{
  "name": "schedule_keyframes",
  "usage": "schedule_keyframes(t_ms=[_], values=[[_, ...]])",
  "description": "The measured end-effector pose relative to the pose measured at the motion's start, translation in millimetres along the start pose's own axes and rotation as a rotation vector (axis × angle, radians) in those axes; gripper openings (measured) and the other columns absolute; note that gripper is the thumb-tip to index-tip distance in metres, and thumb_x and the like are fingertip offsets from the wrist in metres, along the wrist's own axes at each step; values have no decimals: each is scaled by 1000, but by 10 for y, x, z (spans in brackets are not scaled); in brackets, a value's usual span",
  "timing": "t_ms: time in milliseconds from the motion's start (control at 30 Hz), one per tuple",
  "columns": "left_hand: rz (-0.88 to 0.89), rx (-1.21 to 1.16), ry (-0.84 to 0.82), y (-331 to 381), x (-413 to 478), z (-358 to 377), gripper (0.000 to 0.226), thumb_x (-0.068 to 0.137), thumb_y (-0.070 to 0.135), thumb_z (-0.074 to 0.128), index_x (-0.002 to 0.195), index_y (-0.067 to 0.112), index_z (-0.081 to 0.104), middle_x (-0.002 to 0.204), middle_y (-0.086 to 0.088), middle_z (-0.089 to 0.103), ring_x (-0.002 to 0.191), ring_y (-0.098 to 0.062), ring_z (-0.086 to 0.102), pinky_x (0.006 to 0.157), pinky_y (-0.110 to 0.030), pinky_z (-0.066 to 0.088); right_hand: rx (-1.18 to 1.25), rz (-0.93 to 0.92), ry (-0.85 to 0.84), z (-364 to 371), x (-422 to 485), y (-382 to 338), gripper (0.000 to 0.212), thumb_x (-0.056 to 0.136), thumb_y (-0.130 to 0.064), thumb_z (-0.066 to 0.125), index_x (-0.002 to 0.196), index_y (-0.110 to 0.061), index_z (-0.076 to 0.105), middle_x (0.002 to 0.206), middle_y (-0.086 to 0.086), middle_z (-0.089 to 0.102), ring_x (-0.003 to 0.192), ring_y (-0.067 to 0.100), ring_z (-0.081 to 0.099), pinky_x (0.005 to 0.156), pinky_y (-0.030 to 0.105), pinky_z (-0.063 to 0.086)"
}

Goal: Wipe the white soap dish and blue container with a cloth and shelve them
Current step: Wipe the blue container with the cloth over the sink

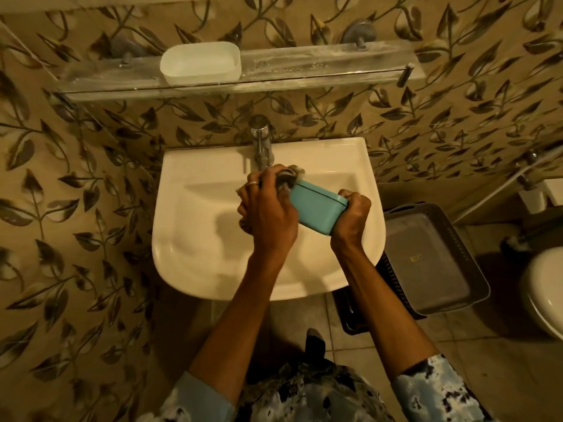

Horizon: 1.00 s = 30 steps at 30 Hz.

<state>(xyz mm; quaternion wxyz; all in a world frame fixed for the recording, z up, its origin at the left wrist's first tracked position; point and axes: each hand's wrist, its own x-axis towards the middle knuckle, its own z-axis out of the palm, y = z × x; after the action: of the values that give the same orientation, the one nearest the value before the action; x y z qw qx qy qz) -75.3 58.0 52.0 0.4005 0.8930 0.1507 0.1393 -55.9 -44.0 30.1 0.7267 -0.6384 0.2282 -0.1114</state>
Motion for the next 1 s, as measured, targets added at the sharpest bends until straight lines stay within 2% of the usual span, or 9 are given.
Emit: schedule_keyframes(t_ms=[67, 233, 367, 500, 600, 700, 833, 933, 1000], values=[[26, -42, -5, 57, -37, 35, 32, 88, 15, 48, 116, 30, 53, 135, -5, 45, 127, -25, 36, 104, -48, 33, 12, 40, 0, -1, -7, -24, 30, 62, -42, 40, 41, -22, 44, 58, 8, 39, 60, 26, 42, 57, 35, 30], [473, 111, -141, 119, -384, 203, 40, 82, 15, 53, 118, 32, 47, 132, -7, 50, 129, -30, 34, 103, -46, 32, 4, 8, 7, 21, 52, 32, 23, 88, -21, 45, 66, -26, 47, 73, 1, 51, 68, 12, 50, 67, 33, 43], [195, -10, -65, -132, 116, -6, 33, 87, 17, 48, 120, 22, 54, 128, -9, 51, 121, -29, 43, 100, -52, 39, 74, 120, -19, -32, 143, 47, 28, 67, -43, 42, 46, -24, 44, 57, 6, 42, 58, 25, 44, 54, 28, 31], [-213, -586, -159, -310, 348, -136, 29, 93, 12, 46, 121, 14, 52, 119, -11, 60, 111, -27, 57, 97, -55, 46, 398, 263, -68, -165, 214, 103, 37, 95, -36, 33, 71, -16, 53, 54, -4, 63, 53, 10, 62, 51, 19, 47], [-413, -966, -221, -247, 236, -160, 33, 94, 24, 50, 124, 10, 48, 127, -18, 55, 121, -35, 53, 101, -56, 44, 333, 209, -240, -130, 205, 23, 55, 78, -67, 46, 81, -15, 63, 76, 5, 69, 73, 21, 66, 68, 31, 53], [-391, -982, -194, -226, 230, -232, 49, 78, 39, 66, 118, 16, 51, 122, -11, 59, 116, -28, 58, 90, -43, 53, -42, -69, -479, -197, 258, 47, 50, 71, -61, 64, 76, -11, 63, 76, 9, 60, 74, 21, 58, 62, 30, 46], [-286, -833, -208, -266, 329, -301, 61, 64, 41, 75, 117, 20, 52, 119, -8, 62, 112, -24, 61, 93, -45, 53, -316, -281, -800, -245, 508, -9, 13, 90, -15, 60, 100, -8, 65, 92, -1, 65, 87, 7, 62, 73, 28, 52], [-252, -778, -156, -269, 350, -263, 52, 75, 40, 67, 121, 19, 51, 124, -12, 60, 115, -26, 59, 96, -52, 50, -408, -235, -902, -159, 585, -95, 14, 91, -12, 47, 99, -18, 58, 96, -6, 60, 91, 5, 56, 79, 23, 48], [-255, -796, -124, -254, 320, -211, 40, 83, 35, 58, 120, 21, 51, 124, -11, 59, 115, -25, 58, 97, -52, 49, -356, -142, -821, -79, 502, -173, 15, 86, -20, 40, 88, -19, 54, 86, -6, 56, 80, 2, 52, 72, 19, 43]])
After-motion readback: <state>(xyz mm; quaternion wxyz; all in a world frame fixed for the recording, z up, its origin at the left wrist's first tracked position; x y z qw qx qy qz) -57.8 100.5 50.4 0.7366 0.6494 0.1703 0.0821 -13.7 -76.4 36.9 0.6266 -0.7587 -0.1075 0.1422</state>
